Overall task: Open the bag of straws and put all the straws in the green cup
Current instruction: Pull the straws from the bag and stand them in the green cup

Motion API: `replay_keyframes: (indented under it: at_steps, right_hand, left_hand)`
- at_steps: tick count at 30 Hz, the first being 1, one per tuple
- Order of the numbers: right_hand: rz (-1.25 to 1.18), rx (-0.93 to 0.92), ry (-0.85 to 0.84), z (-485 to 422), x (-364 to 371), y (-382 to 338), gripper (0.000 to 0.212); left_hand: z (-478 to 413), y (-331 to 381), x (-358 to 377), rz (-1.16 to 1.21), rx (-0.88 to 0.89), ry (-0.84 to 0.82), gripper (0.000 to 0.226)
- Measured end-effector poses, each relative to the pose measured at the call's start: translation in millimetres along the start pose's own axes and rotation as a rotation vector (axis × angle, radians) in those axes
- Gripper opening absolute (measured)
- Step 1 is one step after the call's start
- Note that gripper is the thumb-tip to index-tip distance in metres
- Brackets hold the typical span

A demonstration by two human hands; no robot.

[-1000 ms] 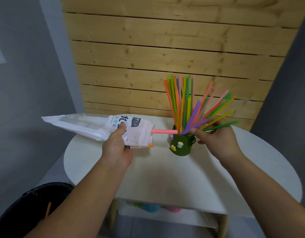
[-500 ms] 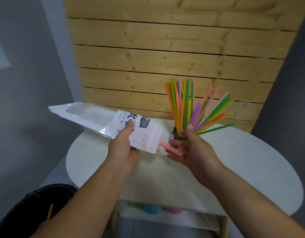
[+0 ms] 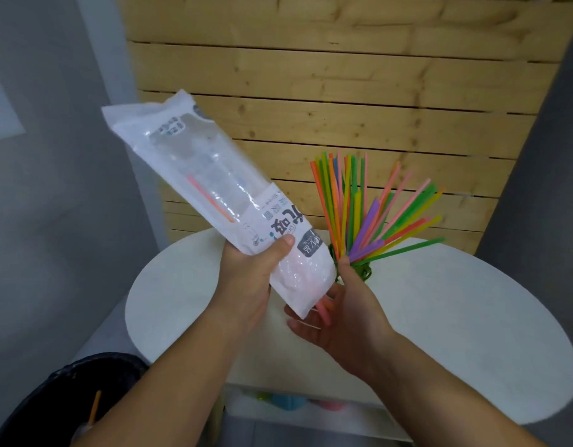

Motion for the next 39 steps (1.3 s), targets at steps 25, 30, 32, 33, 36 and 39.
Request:
replay_keyframes:
  at_steps: [25, 30, 32, 33, 36, 39]
  right_hand:
    - [0.241, -0.311, 0.014, 9, 1, -35, 0.032]
    - [0.324, -0.357, 0.040, 7, 0, -37, 0.033]
    - [0.336, -0.371, 0.043, 8, 0, -41, 0.034]
    - [0.341, -0.379, 0.040, 8, 1, -43, 0.036]
    - [0.357, -0.416, 0.024, 11, 1, -50, 0.037]
    - [0.340, -0.427, 0.000, 11, -1, -56, 0.033]
  left_hand:
    - [8, -4, 22, 0.020, -0.142, -0.176, 0.040]
    - [8, -9, 23, 0.093, -0.178, -0.175, 0.047]
    - [6, -12, 19, 0.122, -0.183, -0.150, 0.036]
    - [6, -13, 18, 0.142, -0.183, -0.139, 0.034]
    - [5, -10, 18, 0.187, -0.167, -0.136, 0.036]
    - [3, -4, 17, 0.205, -0.138, -0.145, 0.037]
Point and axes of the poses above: each hand's wrist, its own z-axis away from the middle knuckle, its own x-axis out of the palm, y = z × x, the point moved 9 cm from there along -z, towards the middle knuckle, and after that the axes turned 10 degrees about -z, right-handed, at the moved point
